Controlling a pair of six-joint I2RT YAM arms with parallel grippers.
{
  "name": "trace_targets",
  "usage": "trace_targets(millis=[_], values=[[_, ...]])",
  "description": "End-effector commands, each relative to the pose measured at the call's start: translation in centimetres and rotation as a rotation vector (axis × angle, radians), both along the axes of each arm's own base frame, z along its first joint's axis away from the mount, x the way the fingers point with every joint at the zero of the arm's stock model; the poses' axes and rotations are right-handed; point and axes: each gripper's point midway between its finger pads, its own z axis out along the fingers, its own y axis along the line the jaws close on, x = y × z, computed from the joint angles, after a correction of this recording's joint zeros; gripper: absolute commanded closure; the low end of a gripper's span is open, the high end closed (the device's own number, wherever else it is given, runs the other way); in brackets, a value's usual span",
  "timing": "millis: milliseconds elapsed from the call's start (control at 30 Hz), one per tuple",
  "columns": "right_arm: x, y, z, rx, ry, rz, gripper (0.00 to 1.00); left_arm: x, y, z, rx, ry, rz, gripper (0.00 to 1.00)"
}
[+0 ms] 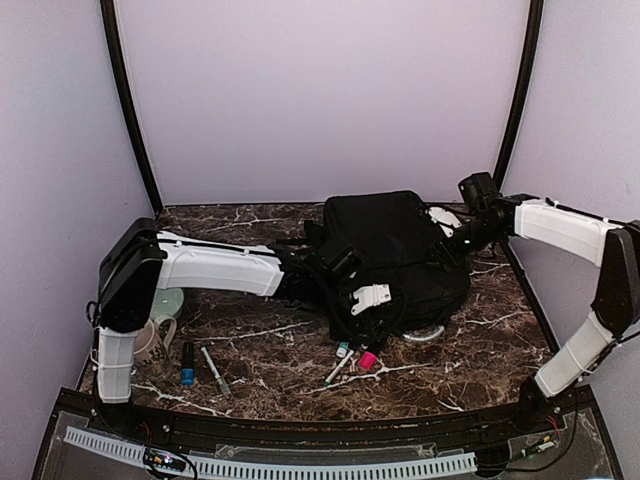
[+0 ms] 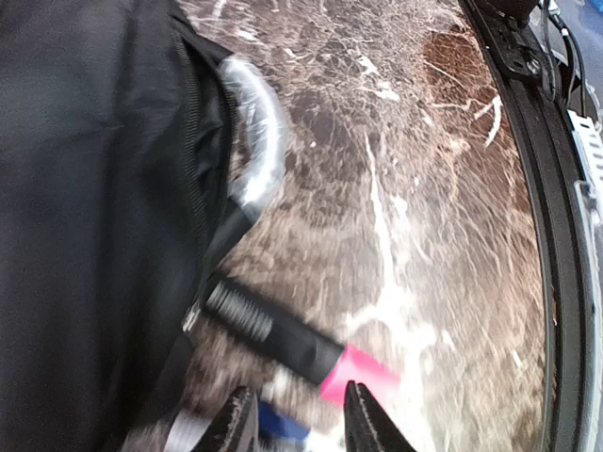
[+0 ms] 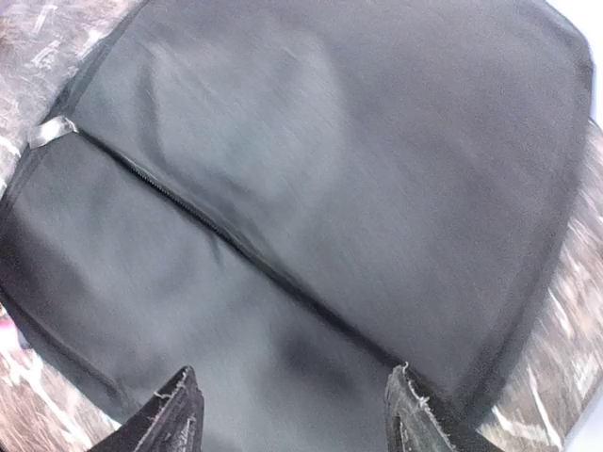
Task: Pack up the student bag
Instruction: Zip the student bag at the center of the board.
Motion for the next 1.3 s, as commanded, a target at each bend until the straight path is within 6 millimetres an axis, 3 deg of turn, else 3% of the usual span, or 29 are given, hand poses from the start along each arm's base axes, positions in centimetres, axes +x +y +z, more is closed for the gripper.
trace_targets(millis=[0,233,367,467,667,800,933,1067,1267], values=[[-2.3,-4.5,-1.2,-0.123,0.004,-0.08,0.33,1.4,3.8,5.7,0.032,-0.175,0.079,0.65],[-2.6,-9.3,-3.9,-0.233,0.018,-0.208,0.3,10.3,8.4,6.5,0.087,-0.32,0.378,0.58],[-1.7,-9.9,-5.0,-0.268,0.015,-0.23,0.29,15.2,10.5,5.2,0.085,-0.282,0.523,0.52],[-0.6,-9.9,-5.9,-0.282,0.03,-0.236,0.29,16.8,10.7,3.3,0.1,-0.258,0.573,0.52],[2.5,-9.4,-8.3,-0.321,0.077,-0.216,0.3,16.2,7.5,1.9,-0.023,-0.158,0.531,0.53],[5.2,-8.6,-8.3,-0.327,0.062,-0.199,0.31,14.7,4.6,2.5,-0.097,-0.162,0.468,0.54],[6.6,-7.4,-9.2,-0.349,0.073,-0.164,0.32,12.4,1.7,3.3,-0.135,-0.213,0.387,0.54],[7.5,-5.0,-9.5,-0.352,0.065,-0.114,0.32,10.6,0.1,3.2,-0.141,-0.218,0.339,0.53],[8.8,0.2,-10.0,-0.363,0.043,-0.015,0.33,9.2,-0.7,2.3,-0.134,-0.188,0.323,0.54]])
